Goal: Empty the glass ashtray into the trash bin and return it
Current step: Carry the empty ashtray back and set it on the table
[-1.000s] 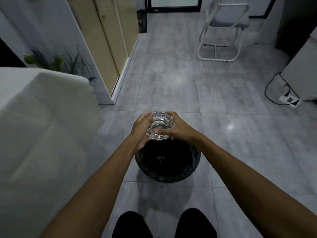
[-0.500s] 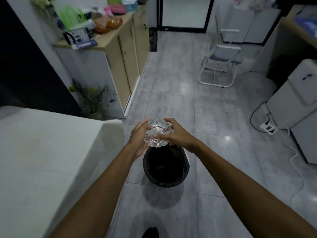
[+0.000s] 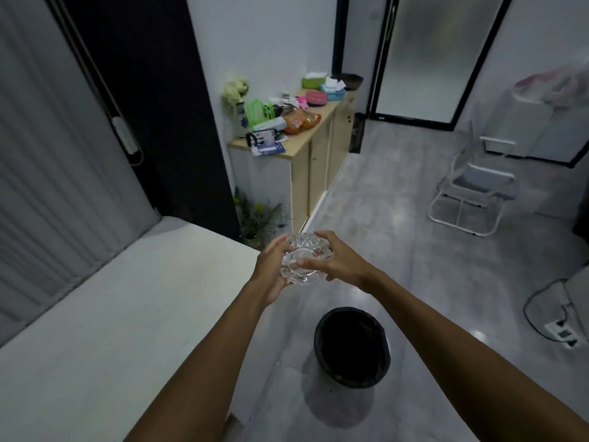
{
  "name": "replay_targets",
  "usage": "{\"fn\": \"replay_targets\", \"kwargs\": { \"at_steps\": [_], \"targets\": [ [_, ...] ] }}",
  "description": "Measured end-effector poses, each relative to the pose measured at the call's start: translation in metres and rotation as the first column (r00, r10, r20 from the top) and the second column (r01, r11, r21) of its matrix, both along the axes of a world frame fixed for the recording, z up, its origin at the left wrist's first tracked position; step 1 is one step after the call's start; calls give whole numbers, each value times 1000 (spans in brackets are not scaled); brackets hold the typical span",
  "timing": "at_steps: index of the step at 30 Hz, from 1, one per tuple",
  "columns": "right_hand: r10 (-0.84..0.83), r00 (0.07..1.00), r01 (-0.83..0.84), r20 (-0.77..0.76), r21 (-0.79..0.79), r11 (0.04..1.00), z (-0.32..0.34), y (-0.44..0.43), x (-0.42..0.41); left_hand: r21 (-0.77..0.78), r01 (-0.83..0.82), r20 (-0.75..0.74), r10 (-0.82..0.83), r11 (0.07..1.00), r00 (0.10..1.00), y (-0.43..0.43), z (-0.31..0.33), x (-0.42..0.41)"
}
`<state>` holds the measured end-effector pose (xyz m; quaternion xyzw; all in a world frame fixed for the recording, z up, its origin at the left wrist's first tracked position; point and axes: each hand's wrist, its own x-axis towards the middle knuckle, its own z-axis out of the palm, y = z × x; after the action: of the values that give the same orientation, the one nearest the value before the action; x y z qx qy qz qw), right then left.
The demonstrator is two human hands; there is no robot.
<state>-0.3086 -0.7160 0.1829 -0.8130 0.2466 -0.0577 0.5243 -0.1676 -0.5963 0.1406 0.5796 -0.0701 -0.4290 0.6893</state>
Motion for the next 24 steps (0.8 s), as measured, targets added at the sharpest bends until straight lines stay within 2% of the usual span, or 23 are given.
{"fn": "replay_targets", "kwargs": {
  "at_steps": [9, 17, 24],
  "targets": [
    [245, 969, -245, -36, -6, 969, 26, 137, 132, 53, -257, 9, 257, 965, 966, 161, 5, 104],
    [450, 889, -443, -86, 83, 893, -22, 282, 264, 136, -458, 5, 461, 879, 887, 335, -20, 187],
    [600, 794, -584, -94, 158, 797, -80, 384, 339, 202, -595, -53, 615, 778, 787, 452, -53, 220]
  ]
}}
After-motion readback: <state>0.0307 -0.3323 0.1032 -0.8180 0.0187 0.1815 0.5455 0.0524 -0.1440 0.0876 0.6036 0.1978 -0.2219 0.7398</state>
